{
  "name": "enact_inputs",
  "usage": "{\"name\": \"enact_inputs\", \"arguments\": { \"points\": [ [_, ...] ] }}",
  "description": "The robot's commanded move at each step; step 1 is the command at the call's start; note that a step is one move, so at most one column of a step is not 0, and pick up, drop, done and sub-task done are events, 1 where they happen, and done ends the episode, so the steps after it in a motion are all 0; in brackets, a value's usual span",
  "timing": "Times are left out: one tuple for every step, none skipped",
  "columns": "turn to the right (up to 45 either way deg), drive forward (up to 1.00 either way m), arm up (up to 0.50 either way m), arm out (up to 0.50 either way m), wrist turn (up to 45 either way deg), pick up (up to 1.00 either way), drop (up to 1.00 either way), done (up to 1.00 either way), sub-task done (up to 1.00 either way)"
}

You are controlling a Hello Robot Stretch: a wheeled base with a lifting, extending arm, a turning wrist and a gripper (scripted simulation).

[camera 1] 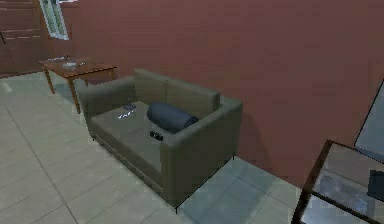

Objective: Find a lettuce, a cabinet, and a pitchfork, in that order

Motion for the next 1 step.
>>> {"name": "enact_inputs", "arguments": {
  "points": [
    [0.0, 0.35, 0.00, 0.00, 0.0, 0.00, 0.00, 0.00, 0.00]
  ]
}}
